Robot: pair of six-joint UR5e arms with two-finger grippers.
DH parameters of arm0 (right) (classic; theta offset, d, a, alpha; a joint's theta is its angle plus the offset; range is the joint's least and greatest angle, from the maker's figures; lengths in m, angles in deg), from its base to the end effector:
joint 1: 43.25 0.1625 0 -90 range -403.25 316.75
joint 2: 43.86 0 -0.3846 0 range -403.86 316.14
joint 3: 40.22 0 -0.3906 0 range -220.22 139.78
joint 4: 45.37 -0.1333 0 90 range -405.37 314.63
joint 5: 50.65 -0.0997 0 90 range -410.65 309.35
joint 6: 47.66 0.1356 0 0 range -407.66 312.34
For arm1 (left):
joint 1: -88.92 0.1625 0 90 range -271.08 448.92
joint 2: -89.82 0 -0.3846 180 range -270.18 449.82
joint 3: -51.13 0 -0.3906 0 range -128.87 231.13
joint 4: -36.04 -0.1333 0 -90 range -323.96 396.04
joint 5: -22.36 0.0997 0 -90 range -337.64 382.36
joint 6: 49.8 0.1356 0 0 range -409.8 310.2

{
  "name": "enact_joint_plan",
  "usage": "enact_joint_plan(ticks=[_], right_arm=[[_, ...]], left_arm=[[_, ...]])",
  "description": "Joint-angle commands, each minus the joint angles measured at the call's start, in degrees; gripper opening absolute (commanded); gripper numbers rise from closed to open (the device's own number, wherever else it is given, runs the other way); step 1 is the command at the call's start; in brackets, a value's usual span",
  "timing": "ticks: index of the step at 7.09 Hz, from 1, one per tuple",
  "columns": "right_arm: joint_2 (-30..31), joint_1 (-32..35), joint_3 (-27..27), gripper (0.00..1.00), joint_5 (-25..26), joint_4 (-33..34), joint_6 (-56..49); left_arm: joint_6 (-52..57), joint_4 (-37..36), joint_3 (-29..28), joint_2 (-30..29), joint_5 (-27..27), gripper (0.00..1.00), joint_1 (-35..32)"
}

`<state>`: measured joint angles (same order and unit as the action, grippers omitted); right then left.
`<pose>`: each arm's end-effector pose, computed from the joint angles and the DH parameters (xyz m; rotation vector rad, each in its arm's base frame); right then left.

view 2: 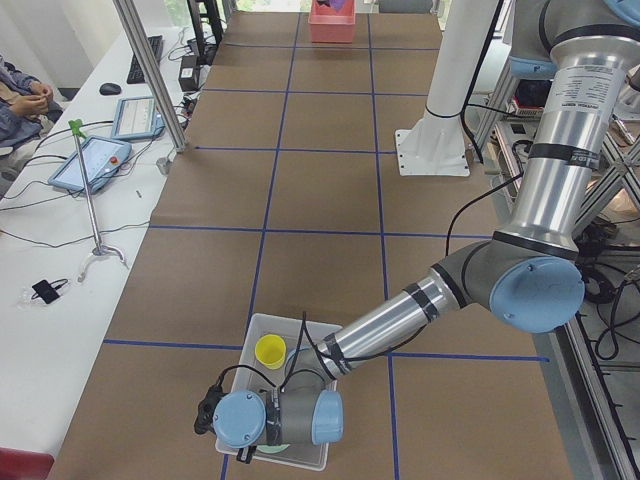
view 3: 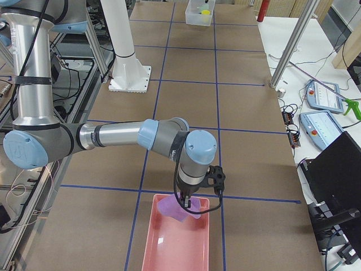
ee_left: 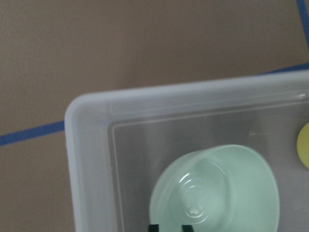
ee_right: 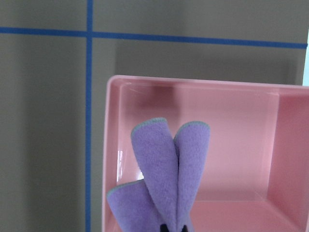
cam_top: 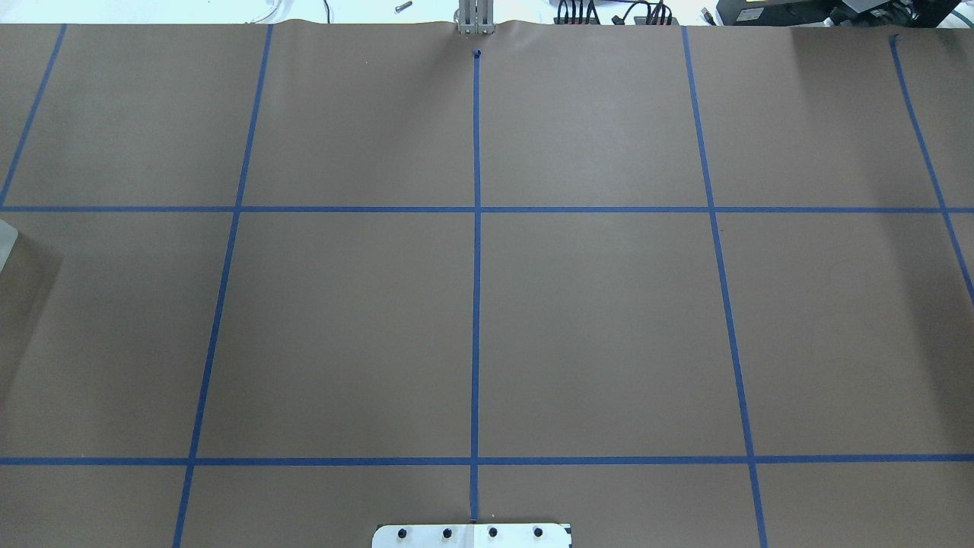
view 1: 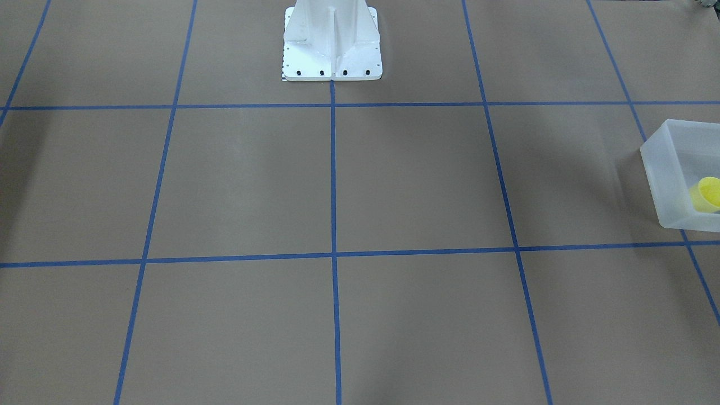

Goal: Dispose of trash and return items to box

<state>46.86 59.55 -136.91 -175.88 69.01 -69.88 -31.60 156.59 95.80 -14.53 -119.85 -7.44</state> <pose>0.1519 -0.4200 0.6430 -0.1133 -0.6747 -0.0592 -0.0846 -0.5231 0.8200 0.1873 0.8933 0.1887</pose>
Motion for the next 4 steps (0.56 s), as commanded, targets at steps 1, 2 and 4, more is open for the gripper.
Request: enact_joint_plan(ticks=[1,2,4], right_arm=[[1.12,1.36,9.46,0.0,1.04,-8.41,-1.16],[1.99,1.71,13.95,0.0,1.13,-15.52,-0.99],[2.44,1.71,18.81,0.0,0.78,-19.19,-0.63]], left_arm=[[-0.62,-13.06,7.39,-3.3,-3.32,0.98,0.04],[-0.62,-22.8,15.8,-3.14,-3.34,0.98,0.04],[-0.62,-34.12,25.96,-2.79,-3.07,0.98,-0.14]])
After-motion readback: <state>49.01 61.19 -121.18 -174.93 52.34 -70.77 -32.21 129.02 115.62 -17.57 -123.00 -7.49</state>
